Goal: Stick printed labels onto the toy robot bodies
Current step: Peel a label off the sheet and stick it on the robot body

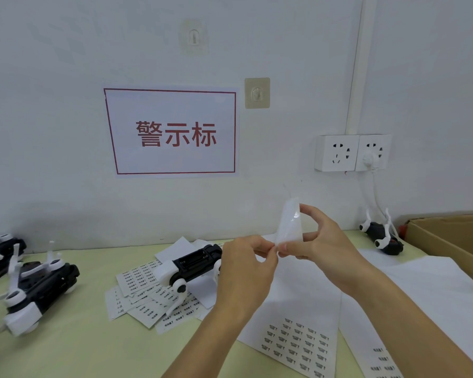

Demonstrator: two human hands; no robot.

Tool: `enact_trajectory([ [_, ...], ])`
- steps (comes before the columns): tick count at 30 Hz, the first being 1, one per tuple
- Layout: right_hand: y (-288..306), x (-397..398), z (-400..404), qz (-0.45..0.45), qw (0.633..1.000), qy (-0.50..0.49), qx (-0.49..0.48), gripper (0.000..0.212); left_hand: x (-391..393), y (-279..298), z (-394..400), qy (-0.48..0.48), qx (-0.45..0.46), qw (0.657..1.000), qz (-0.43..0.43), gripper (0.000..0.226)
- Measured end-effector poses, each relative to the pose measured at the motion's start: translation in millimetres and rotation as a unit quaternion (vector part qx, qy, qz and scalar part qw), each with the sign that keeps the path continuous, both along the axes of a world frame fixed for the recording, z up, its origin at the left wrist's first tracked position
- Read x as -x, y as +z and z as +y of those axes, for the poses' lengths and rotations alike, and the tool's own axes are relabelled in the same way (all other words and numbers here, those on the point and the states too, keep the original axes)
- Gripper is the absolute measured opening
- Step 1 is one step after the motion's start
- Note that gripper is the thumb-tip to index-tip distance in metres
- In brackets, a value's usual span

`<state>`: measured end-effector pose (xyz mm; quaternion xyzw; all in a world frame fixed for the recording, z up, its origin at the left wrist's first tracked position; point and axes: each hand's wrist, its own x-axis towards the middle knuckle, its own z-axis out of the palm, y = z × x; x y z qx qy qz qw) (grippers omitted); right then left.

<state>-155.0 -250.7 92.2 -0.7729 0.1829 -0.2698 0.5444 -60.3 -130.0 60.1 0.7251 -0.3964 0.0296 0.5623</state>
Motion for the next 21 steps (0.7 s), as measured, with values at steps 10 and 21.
enact_trajectory([
  [10,-1.5,0.8,-1.7,0.004,1.000,0.004,-0.005,0.073,1.1,0.3,-0.2,-0.002,0.010,1.000,0.025,0.015],
  [21,-1.7,1.5,-4.1,0.010,1.000,0.011,-0.008,0.076,0.0,3.2,1.2,-0.025,0.042,0.992,0.113,0.021],
])
